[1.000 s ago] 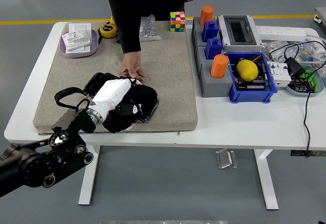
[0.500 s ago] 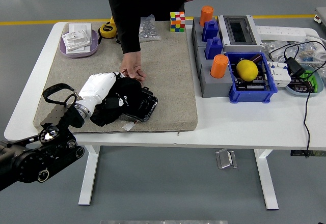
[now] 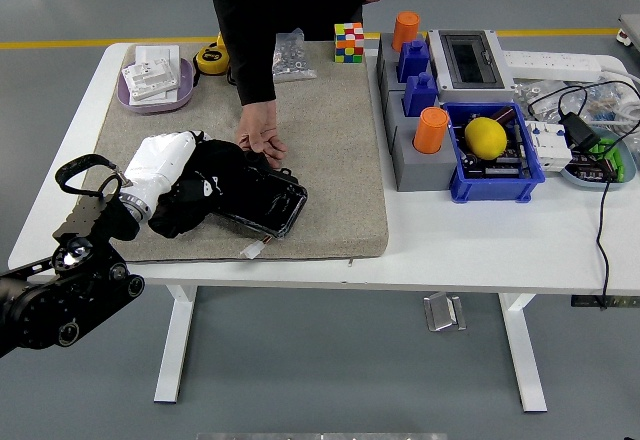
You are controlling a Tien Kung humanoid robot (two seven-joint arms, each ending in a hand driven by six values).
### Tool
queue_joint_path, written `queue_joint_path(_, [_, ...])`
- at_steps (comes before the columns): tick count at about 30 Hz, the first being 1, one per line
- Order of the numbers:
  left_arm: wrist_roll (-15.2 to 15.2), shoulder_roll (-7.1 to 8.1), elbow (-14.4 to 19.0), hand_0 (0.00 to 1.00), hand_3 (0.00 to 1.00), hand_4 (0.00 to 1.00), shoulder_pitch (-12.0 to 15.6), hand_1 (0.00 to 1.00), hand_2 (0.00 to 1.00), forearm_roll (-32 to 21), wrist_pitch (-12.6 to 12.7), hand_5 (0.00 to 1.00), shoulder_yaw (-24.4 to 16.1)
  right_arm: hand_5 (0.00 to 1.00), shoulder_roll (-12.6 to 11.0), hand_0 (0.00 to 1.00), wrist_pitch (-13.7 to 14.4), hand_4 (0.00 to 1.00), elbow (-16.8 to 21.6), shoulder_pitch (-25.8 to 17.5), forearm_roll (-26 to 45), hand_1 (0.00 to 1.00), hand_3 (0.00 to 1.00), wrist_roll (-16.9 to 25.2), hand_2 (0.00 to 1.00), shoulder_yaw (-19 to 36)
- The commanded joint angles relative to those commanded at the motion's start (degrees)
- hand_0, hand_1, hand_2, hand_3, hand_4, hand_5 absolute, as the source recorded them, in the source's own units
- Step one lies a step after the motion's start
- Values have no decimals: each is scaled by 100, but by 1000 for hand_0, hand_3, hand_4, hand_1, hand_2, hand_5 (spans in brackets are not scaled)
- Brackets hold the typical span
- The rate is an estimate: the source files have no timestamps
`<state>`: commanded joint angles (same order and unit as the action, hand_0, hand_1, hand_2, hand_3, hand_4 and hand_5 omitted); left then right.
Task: Pick the rag up,wipe the panel,place it on the desk
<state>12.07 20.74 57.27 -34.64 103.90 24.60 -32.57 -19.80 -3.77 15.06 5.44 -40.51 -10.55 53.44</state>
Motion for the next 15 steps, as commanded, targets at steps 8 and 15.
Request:
queue_joint_path(8, [7, 68, -126, 249, 287, 2, -1, 366, 468, 56, 20, 2, -127, 527, 3, 716, -1, 981, -3, 10, -4, 593, 577, -4, 660, 8])
queue_joint_path(15, [12, 118, -203, 247, 287, 2, -1, 364, 468, 129, 32, 2, -300, 526, 10, 716, 0, 981, -3, 12, -6, 592, 577, -2, 660, 13])
